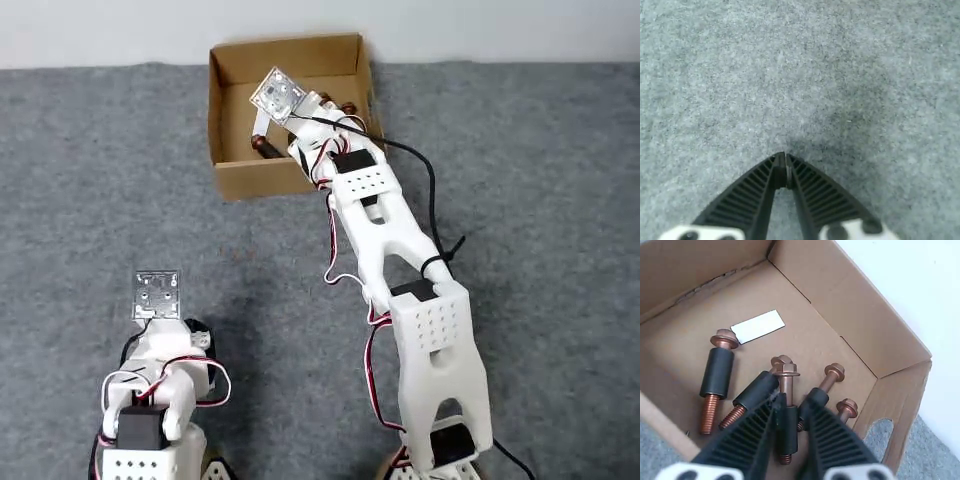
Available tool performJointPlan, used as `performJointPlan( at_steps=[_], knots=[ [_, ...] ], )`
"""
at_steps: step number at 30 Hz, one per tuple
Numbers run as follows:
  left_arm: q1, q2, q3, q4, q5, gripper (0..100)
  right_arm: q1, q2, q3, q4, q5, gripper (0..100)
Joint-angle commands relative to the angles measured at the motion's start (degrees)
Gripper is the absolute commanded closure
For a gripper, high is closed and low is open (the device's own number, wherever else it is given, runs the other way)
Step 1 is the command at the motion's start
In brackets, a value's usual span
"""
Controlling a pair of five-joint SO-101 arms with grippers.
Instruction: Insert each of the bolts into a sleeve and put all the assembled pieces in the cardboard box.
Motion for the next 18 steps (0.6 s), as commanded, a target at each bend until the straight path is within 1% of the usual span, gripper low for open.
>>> performJointPlan(
  at_steps=[1, 4, 7, 11, 15, 18],
  knots=[
    [-0.53, -0.26, -0.13, 0.18, 0.7, 99, 0.4, -5.23, -3.43, 0.92, 0.26, 99.1],
    [-0.53, -0.26, -0.13, 0.18, 0.7, 99, 0.4, -8.75, -3.43, 5.85, -0.97, 99.1],
    [-0.53, -0.26, -0.13, 0.18, 0.7, 99, 0.31, -12.62, -3.43, 11.91, -6.86, 99.1],
    [-0.53, -0.26, -0.13, 0.18, 0.7, 99, 0.92, -17.27, -3.43, 19.82, -12.31, 99.1],
    [-0.53, -0.26, -0.13, 0.18, 0.7, 99, 2.15, -22.99, -3.43, 29.93, -19.25, 99.1],
    [-0.53, -0.26, -0.13, 0.18, 0.7, 99, 3.3, -27.3, -3.43, 37.41, -22.68, 99.1]
  ],
)
